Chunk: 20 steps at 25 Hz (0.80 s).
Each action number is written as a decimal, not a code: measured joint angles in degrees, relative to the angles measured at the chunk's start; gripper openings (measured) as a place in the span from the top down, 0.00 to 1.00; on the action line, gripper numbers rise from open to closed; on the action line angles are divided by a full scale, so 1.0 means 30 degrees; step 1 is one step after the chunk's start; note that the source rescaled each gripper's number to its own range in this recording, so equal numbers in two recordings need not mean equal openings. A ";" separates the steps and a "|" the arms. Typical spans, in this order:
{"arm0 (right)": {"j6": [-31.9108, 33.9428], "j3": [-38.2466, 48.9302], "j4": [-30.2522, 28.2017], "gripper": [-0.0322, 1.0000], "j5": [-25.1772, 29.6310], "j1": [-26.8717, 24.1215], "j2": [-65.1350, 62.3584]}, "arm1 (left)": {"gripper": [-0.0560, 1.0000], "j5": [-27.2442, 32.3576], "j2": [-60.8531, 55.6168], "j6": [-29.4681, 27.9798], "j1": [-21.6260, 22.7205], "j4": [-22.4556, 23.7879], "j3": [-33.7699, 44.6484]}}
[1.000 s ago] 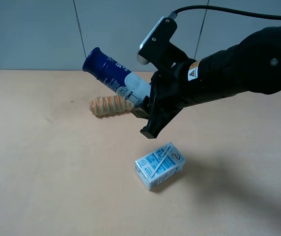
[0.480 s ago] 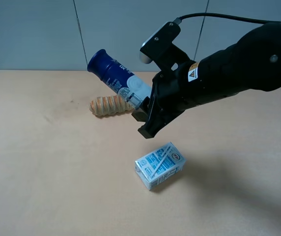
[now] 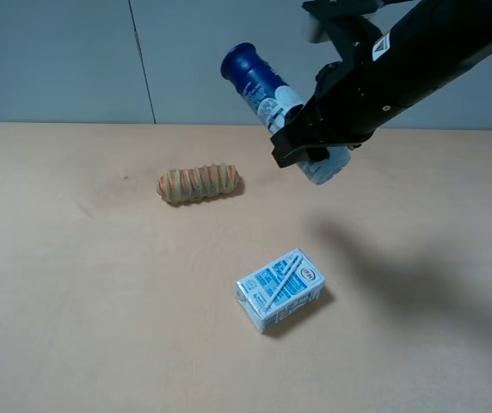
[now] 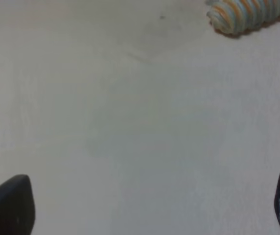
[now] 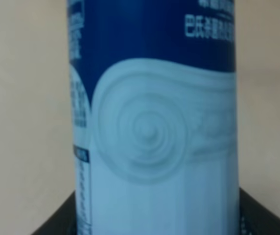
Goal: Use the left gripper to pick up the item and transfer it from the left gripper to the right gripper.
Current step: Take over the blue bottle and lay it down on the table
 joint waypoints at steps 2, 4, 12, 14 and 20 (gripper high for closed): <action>0.0102 -0.0066 -0.0018 0.88 0.0533 -0.1077 0.0000 | 0.04 -0.0017 0.0000 0.0000 0.0000 0.0000 0.0000; 0.0148 -0.0066 -0.0058 0.88 0.1089 -0.2130 0.0000 | 0.04 -0.0017 0.0000 0.0000 0.0000 0.0000 0.0000; 0.0207 -0.0066 -0.0191 0.88 0.2263 -0.6881 0.0021 | 0.04 -0.0017 0.0000 0.0000 0.0000 0.0000 0.0000; 0.0023 -0.0066 -0.0273 0.88 0.2499 -0.7784 0.0261 | 0.04 -0.0017 0.0000 0.0000 0.0000 0.0000 0.0000; -0.0771 -0.0066 -0.0286 0.88 0.2739 -0.8571 0.2352 | 0.04 -0.0017 0.0000 0.0000 0.0000 0.0000 0.0000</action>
